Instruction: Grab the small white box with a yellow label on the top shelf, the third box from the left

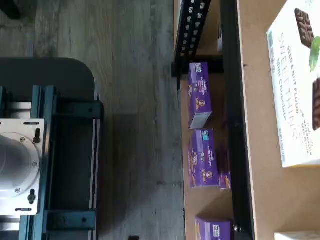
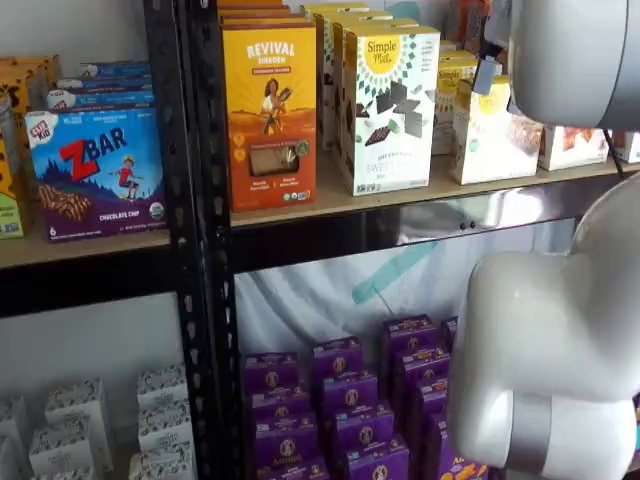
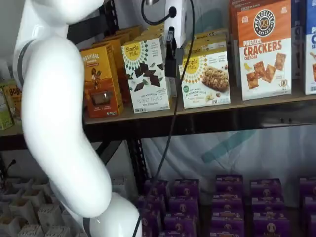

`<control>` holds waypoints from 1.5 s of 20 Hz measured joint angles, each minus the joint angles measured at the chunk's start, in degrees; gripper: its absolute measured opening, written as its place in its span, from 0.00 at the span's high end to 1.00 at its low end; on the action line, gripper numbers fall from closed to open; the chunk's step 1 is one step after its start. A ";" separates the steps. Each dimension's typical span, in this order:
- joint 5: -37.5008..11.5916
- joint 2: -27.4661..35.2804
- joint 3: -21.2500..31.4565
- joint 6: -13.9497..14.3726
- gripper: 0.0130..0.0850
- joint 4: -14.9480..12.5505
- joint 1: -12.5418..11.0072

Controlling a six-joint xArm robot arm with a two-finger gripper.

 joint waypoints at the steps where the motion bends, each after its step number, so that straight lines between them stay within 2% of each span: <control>1: -0.22 -0.23 0.21 0.16 0.00 -0.72 0.39; 3: -0.93 -1.72 1.59 0.99 0.00 -2.57 1.93; 7: -1.39 -3.44 3.36 1.83 0.00 -2.02 2.55; 10: -3.48 -5.09 5.33 1.90 0.00 1.00 1.70; 14: -9.80 -7.76 9.13 1.49 0.00 6.82 0.03; 17: -13.43 -8.10 10.22 1.16 0.00 8.76 -0.33; 25: -17.97 -4.58 8.63 -0.20 0.00 9.31 -0.73; 30: -20.10 -2.14 7.59 -1.01 0.00 7.79 -0.46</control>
